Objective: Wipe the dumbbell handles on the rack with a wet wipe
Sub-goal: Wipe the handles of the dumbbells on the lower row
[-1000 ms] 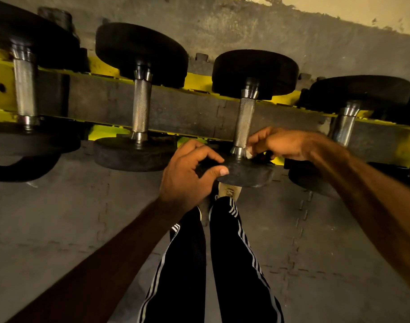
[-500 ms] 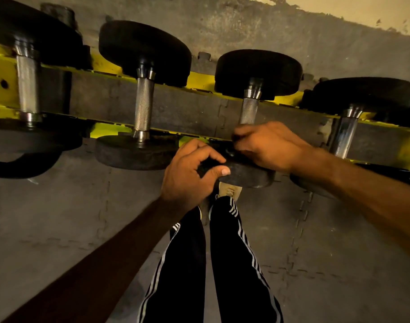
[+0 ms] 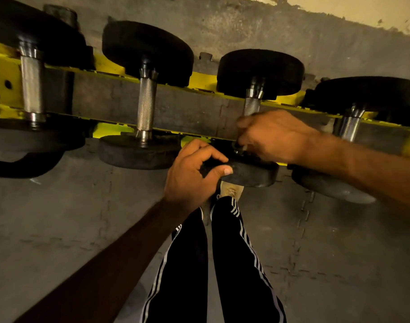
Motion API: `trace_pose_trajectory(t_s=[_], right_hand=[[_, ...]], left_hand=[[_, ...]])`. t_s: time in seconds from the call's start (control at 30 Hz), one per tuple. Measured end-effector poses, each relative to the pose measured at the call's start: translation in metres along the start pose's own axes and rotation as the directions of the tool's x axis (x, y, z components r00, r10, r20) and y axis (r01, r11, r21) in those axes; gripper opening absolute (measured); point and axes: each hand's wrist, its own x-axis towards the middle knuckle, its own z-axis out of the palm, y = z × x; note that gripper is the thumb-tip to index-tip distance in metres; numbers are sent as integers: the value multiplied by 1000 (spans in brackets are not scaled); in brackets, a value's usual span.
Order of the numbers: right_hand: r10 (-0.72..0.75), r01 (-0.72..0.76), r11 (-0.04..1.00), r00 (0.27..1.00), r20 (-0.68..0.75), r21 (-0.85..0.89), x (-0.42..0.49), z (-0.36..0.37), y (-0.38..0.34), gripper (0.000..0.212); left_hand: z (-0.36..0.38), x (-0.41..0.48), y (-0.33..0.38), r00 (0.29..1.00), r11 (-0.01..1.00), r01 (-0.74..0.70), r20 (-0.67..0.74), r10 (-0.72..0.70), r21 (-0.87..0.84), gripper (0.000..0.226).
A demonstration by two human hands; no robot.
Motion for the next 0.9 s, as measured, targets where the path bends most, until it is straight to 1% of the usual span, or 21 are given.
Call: trace_pose_trajectory(t_s=[0.07,0.1,0.13,0.17,0.23,0.27,0.3,0.4,0.43,0.47,0.5,0.53,0.57,0.6,0.67,0.7,0.73,0.77,0.83,0.87,0.9], right_hand=[[7,-1,998,994,-107,55,-16,16,6,21],[58,-32,990,981,-185,140,-20,21,10,25],[140,-72,967,951,-274,244,-20,24,15,27],[242,-114,935,898,-368,336,-20,26,20,28],[400,-188,875,799,-449,446,-16,30,21,26],[418,-188,866,779,-467,463,-16,32,16,24],[396,-158,870,788,-472,467,-16,35,10,22],[258,-46,889,872,-416,455,-21,40,0,28],[284,-59,879,862,-420,474,-21,39,4,30],[369,-99,847,815,-446,522,-19,40,11,29],[459,-127,807,749,-478,577,-18,40,16,28],[510,-142,783,704,-494,606,-17,40,18,28],[497,-148,797,711,-497,586,-16,41,16,28],[425,-141,844,764,-486,517,-15,43,10,28],[220,-55,926,881,-418,372,-20,46,-1,25],[189,-36,930,900,-392,366,-21,46,0,25],[231,-58,914,888,-398,402,-22,45,6,25],[320,-92,881,839,-440,465,-21,46,12,25],[496,-155,801,712,-496,578,-19,47,18,27],[533,-178,781,691,-488,599,-17,49,15,28],[544,-201,773,700,-464,602,-16,51,8,30]], left_hand=[[1,-1,0,1000,1000,1,2,-1,-7,18],[1,-1,0,1000,1000,1,3,-1,-10,18],[1,-1,0,1000,1000,2,-2,-2,-11,18],[1,-1,-1,1000,1000,4,-2,-4,-13,18],[0,-1,-3,1000,1000,9,-3,-9,-14,18],[0,-1,-3,1000,1000,8,-2,-8,-14,18],[1,-1,-3,1000,1000,8,4,-8,-11,18],[0,0,-3,1000,1000,2,19,-2,0,18],[0,0,-2,1000,1000,0,17,0,1,18],[0,0,-3,1000,1000,-1,13,1,3,17],[0,0,-3,1000,1000,-1,10,1,5,17],[0,0,-3,1000,1000,0,10,0,7,17],[1,-1,-4,1000,1000,3,14,-3,9,18],[0,-1,-3,1000,1000,4,19,-4,11,18],[-1,0,-2,999,1000,0,33,-1,16,19],[-1,1,-2,999,1000,-4,39,3,22,20],[-1,1,-3,999,1000,-7,42,5,27,20],[-1,1,-3,999,1000,-9,41,8,25,20],[-1,1,-4,999,1000,-13,42,13,19,20],[-2,1,-4,999,1000,-16,44,16,20,20],[-2,1,-4,999,1000,-19,44,18,22,21]])
